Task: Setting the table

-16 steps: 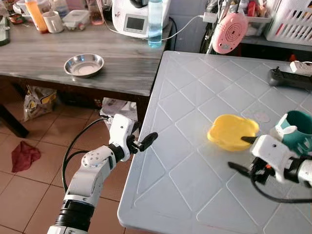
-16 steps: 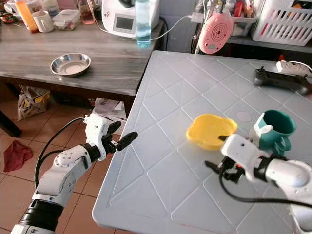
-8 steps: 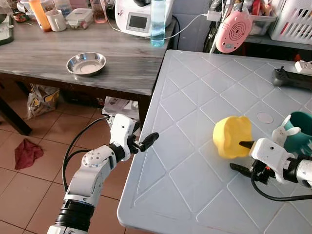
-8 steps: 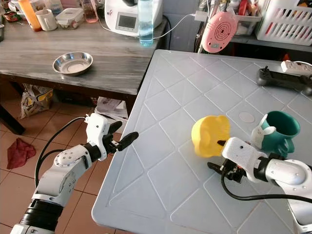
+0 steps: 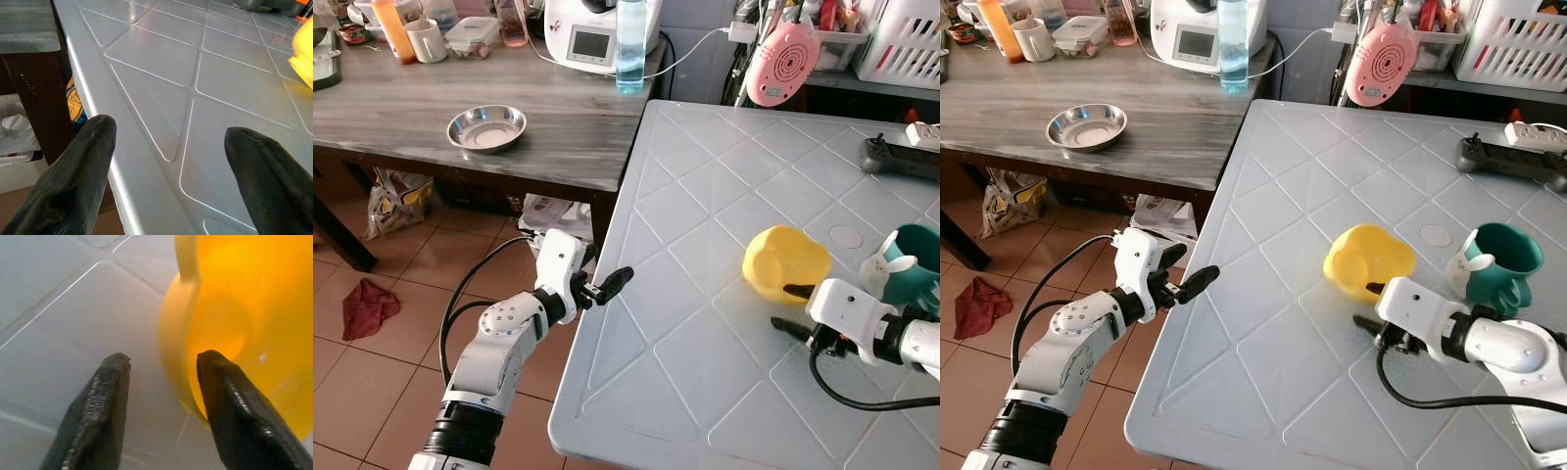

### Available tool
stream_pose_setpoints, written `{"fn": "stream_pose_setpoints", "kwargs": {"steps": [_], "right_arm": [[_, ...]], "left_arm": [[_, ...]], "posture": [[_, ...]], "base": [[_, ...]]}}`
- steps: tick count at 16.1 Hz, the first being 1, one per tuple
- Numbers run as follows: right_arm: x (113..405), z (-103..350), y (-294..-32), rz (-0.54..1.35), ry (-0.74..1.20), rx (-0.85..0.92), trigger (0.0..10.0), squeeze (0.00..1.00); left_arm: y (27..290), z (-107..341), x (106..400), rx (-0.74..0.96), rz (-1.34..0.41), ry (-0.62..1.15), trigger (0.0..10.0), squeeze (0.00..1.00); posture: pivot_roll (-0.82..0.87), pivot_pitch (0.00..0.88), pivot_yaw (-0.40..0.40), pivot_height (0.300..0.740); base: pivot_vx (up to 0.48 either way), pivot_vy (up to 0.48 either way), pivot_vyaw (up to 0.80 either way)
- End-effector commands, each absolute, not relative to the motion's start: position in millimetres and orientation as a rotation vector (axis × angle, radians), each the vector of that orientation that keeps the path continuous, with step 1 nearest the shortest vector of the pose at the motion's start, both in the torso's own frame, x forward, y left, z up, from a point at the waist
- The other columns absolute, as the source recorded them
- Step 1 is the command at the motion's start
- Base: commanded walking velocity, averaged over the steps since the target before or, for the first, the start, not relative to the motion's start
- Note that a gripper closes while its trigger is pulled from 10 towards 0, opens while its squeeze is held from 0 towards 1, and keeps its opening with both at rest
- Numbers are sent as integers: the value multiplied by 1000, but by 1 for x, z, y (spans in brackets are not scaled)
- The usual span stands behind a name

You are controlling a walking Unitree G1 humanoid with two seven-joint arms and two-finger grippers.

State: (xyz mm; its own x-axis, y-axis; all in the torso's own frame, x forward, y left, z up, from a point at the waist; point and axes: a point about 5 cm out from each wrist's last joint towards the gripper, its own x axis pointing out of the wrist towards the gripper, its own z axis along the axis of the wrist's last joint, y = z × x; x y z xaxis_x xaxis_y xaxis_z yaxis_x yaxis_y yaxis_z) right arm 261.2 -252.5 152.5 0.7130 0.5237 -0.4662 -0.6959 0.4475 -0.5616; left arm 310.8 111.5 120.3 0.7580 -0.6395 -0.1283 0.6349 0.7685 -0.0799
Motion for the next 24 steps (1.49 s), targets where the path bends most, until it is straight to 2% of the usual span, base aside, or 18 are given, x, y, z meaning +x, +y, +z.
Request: {"fn": "stream_pose_setpoints", "kwargs": {"steps": [1, 14, 17, 21, 22, 23, 24], "right_arm": [[264, 156, -252, 749, 212, -820, 0, 0], [272, 159, -257, 709, 195, -861, 0, 0], [275, 167, -257, 646, 131, -935, 0, 0], [270, 182, -232, 577, -27, -903, 0, 0], [265, 183, -219, 521, -90, -855, 2157, 0], [261, 180, -212, 487, -111, -816, 902, 0], [258, 178, -209, 426, -133, -782, 1294, 0]], "left_arm": [[111, 120, 309, -23, -703, 155, 10000, 0], [107, 120, 310, -24, -705, 147, 10000, 0], [105, 120, 310, -28, -697, 134, 10000, 0], [103, 122, 312, -41, -675, 103, 10000, 0], [105, 127, 314, -45, -630, 57, 10000, 0], [108, 132, 316, -50, -596, 24, 10000, 0], [109, 135, 318, -49, -568, 2, 10000, 0]], "posture": [[36, 111, 19, 740], [38, 106, 15, 740], [33, 102, 13, 740], [26, 92, 3, 740], [26, 92, 3, 740], [26, 92, 3, 740], [26, 92, 3, 740]], "base": [[0, 0, 0], [0, 0, 0], [0, 0, 0], [0, 0, 0], [0, 0, 0], [0, 0, 0], [0, 0, 0]]}}
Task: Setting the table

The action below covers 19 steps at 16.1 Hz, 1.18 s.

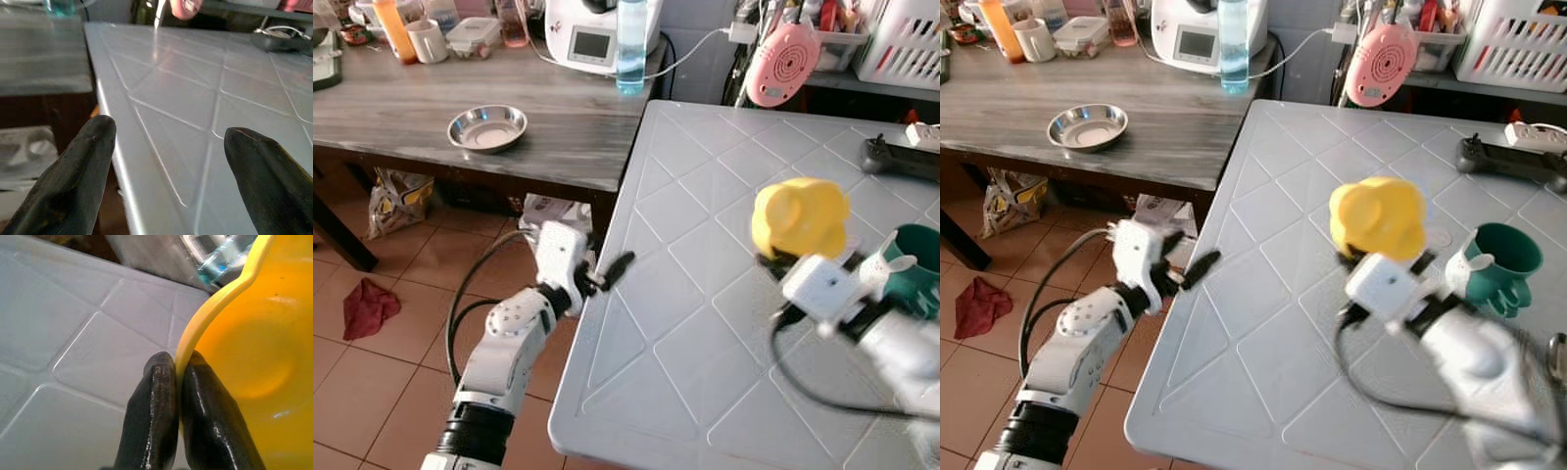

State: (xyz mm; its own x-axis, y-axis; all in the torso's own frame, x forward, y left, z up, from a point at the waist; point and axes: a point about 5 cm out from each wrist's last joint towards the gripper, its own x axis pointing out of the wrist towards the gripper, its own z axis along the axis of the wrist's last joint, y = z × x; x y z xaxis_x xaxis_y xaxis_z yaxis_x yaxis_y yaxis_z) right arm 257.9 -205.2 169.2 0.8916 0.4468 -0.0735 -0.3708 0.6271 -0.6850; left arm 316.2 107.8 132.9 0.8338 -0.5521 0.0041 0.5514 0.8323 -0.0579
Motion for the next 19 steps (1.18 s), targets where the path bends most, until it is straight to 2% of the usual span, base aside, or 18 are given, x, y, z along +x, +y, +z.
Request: {"fn": "stream_pose_setpoints", "kwargs": {"steps": [1, 2, 6, 10, 11, 14, 19], "right_arm": [[257, 177, -209, 399, -138, -762, 4745, 0], [254, 176, -209, 318, -148, -709, 10000, 0], [241, 174, -207, 69, -170, -603, 10000, 0], [234, 170, -204, -71, -173, -589, 10000, 0], [229, 165, -202, -141, -156, -517, 10000, 0], [228, 160, -191, -136, -150, -469, 10000, 0], [231, 162, -191, -167, -162, -464, 10000, 0]], "left_arm": [[110, 136, 319, -47, -562, -3, 10000, 0], [110, 138, 320, -41, -548, -20, 10000, 0], [113, 147, 329, -29, -478, -73, 10000, 0], [111, 148, 332, -28, -480, -86, 10000, 0], [110, 147, 332, -27, -473, -87, 10000, 0], [108, 144, 331, -34, -465, -87, 10000, 0], [113, 146, 333, -52, -439, -85, 10000, 0]], "posture": [[26, 92, 3, 740], [26, 92, 3, 740], [13, 85, 7, 740], [-8, 74, 9, 740], [-9, 72, 8, 740], [-10, 70, 9, 740], [4, 68, 6, 740]], "base": [[0, 0, 0], [0, 0, 0], [0, 0, 0], [0, 0, 0], [0, 0, 0], [0, 0, 0], [0, 0, 0]]}}
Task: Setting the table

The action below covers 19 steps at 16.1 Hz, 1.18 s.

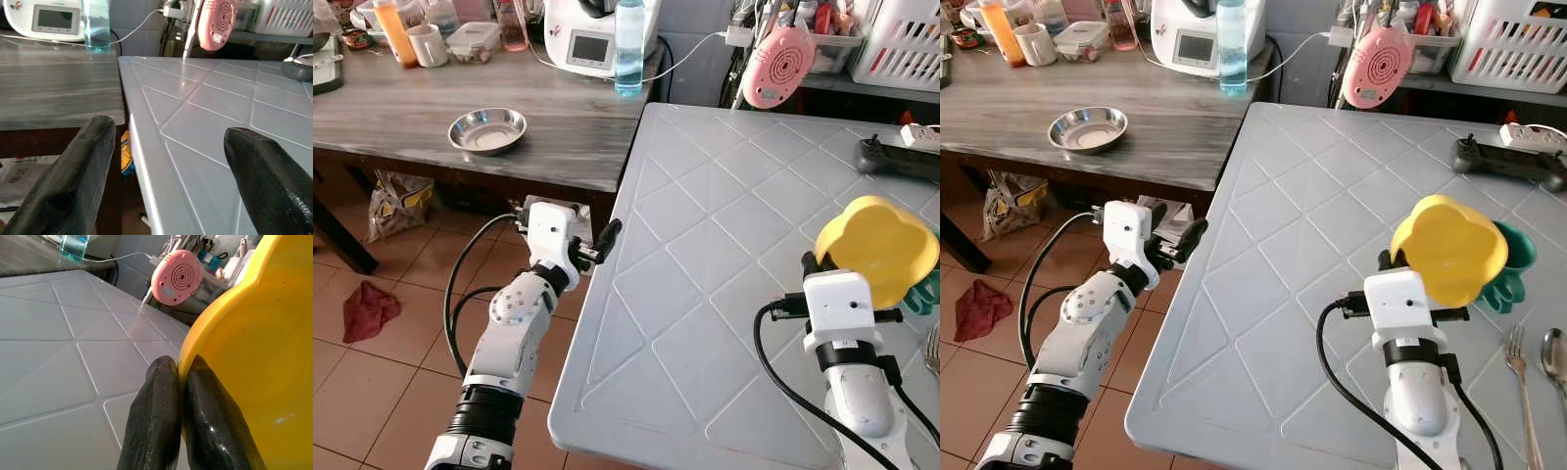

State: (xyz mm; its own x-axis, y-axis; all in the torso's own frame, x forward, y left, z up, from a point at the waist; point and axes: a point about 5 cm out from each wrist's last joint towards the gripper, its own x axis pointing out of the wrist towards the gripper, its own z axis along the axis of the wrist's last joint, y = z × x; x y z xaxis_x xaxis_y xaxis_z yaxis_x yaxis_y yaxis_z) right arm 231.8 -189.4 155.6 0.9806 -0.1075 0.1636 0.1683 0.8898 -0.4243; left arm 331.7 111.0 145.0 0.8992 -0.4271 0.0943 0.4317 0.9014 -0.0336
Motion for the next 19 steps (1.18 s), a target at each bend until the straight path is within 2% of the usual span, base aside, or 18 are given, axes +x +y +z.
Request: {"fn": "stream_pose_setpoints", "kwargs": {"steps": [1, 9, 14, 19], "right_arm": [[231, 161, -191, -151, -152, -434, 10000, 0], [229, 157, -190, -169, -137, -403, 10000, 0], [230, 157, -191, -172, -134, -400, 10000, 0], [230, 156, -191, -160, -128, -398, 10000, 0]], "left_arm": [[114, 145, 332, -61, -444, -81, 10000, 0], [108, 142, 334, -79, -465, -37, 10000, 0], [107, 138, 333, -85, -456, -3, 10000, 0], [107, 135, 332, -68, -465, -2, 10000, 0]], "posture": [[4, 68, 6, 740], [2, 77, 10, 740], [-1, 79, 8, 740], [0, 83, 2, 740]], "base": [[0, 0, 0], [0, 0, 0], [0, 0, -730], [0, 0, 0]]}}
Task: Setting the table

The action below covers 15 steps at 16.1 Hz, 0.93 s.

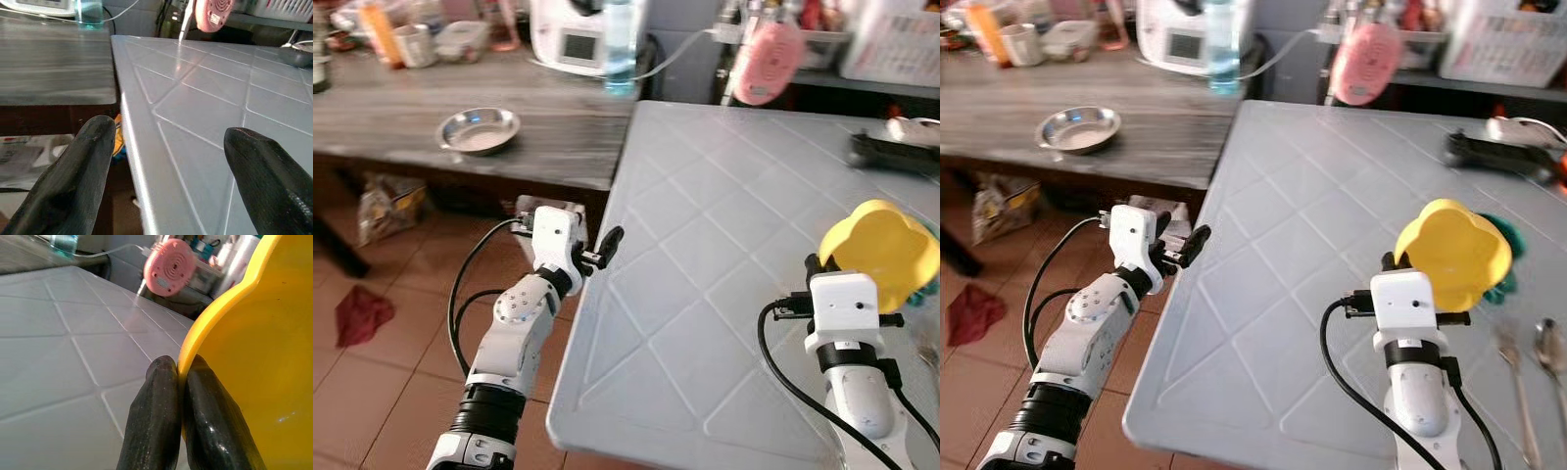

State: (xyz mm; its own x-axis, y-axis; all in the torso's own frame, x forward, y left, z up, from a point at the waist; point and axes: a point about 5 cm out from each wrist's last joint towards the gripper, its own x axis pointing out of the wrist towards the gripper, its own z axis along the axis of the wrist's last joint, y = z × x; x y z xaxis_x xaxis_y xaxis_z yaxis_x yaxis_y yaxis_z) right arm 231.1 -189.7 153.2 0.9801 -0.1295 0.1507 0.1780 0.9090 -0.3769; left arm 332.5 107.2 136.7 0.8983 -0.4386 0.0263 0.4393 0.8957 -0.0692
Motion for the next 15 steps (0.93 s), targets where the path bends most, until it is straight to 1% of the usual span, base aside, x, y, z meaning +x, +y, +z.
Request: {"fn": "stream_pose_setpoints", "kwargs": {"steps": [1, 15], "right_arm": [[231, 156, -190, -157, -126, -395, 10000, 0], [230, 154, -191, -161, -116, -386, 10000, 0]], "left_arm": [[107, 135, 331, -62, -467, 0, 10000, 0], [107, 129, 331, -49, -464, 45, 10000, 0]], "posture": [[1, 84, 2, 740], [-1, 91, 8, 740]], "base": [[0, 0, 0], [0, 0, 0]]}}
